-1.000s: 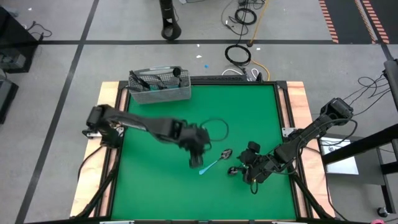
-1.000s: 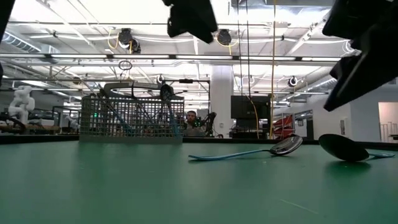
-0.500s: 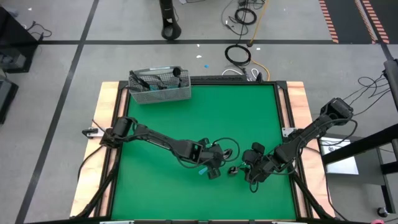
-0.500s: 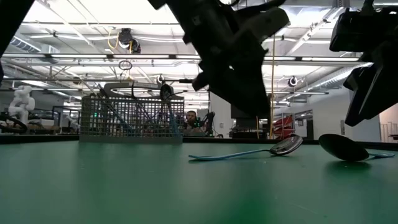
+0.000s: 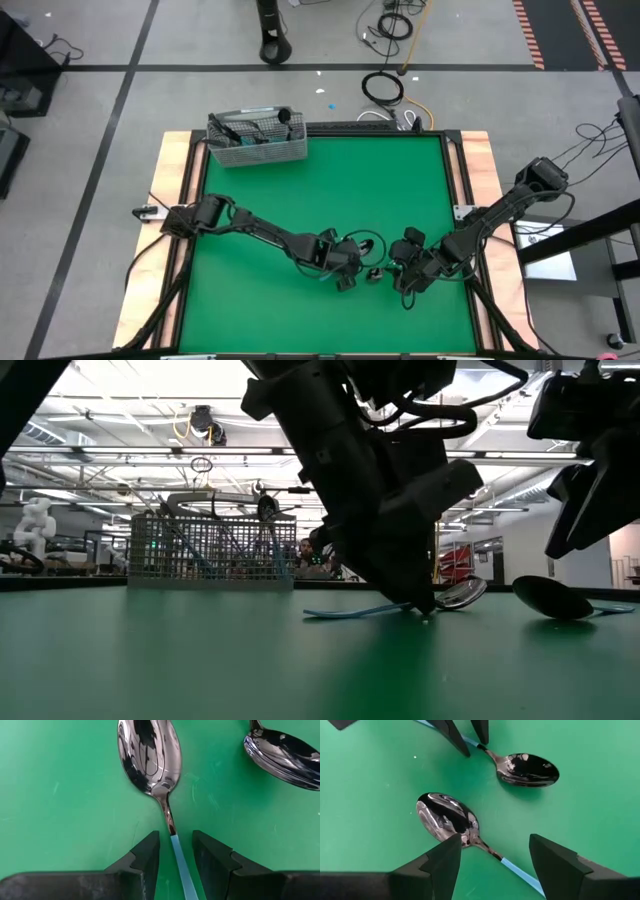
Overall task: Sort silverware
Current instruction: Put the spoon into the silverware rack
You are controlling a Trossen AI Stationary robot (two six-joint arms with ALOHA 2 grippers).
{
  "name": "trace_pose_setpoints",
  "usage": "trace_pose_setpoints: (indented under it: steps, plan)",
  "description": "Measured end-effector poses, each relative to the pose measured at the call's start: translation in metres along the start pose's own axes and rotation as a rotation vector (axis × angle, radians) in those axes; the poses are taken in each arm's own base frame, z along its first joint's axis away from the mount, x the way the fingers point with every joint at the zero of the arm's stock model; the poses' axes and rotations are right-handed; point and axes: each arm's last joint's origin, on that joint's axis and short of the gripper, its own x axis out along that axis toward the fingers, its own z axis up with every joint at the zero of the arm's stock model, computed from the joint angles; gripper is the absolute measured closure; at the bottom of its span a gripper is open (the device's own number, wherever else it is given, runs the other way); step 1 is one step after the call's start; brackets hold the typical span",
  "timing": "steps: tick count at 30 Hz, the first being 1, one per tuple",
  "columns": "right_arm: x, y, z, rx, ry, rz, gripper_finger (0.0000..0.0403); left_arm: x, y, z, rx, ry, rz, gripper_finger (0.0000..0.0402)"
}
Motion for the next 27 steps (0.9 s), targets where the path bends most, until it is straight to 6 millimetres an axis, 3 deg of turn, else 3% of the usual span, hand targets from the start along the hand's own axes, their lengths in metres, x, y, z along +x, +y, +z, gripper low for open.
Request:
trace_pose_setpoints:
  steps: [6,13,18,23,27]
  plan:
    - [0.000,0.000,0.000,-0.001,-0.008,-0.007,0.0179,0.001,0.001,0.001,0.003,-0.007,0.010,0.0288]
    - [0.000,0.000,0.000,-0.001,-0.008,-0.007,0.0179,0.005,0.006,0.006,0.037,-0.027,-0.021,0.0384]
    - [0.000,0.000,0.000,-0.001,-0.008,-0.008,0.0179,0.004,0.008,0.007,0.101,-0.024,-0.013,0.0391]
    - [0.000,0.000,0.000,-0.002,-0.006,-0.009,0.0179,-0.020,0.025,0.015,0.230,0.000,0.150,0.0396]
    - [0.000,-0.001,0.000,-0.004,-0.003,-0.012,0.0179,-0.066,0.042,0.037,0.246,-0.072,0.279,0.0397]
